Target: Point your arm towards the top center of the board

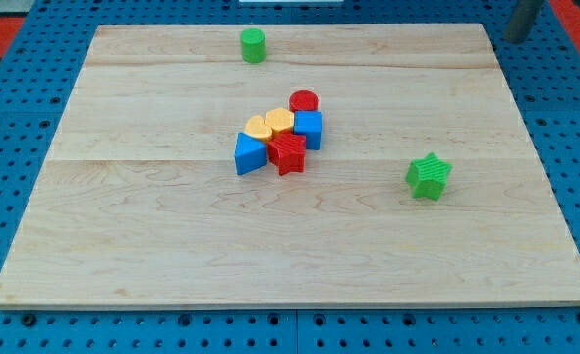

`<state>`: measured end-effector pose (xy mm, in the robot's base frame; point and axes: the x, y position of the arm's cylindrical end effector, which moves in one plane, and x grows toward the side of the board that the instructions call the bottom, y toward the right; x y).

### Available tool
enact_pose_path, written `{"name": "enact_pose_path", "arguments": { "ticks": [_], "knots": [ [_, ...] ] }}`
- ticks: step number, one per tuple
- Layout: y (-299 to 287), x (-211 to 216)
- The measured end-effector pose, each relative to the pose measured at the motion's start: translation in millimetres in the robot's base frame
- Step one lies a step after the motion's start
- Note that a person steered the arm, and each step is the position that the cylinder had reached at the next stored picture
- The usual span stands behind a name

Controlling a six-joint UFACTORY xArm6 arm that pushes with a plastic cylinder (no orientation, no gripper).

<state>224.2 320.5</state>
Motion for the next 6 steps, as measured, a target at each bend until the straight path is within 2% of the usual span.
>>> {"name": "enact_pose_path", "arguments": {
  "ticks": [2, 4, 6],
  "knots": [
    [17, -10],
    [-43, -20],
    [-142, -1]
  ]
}}
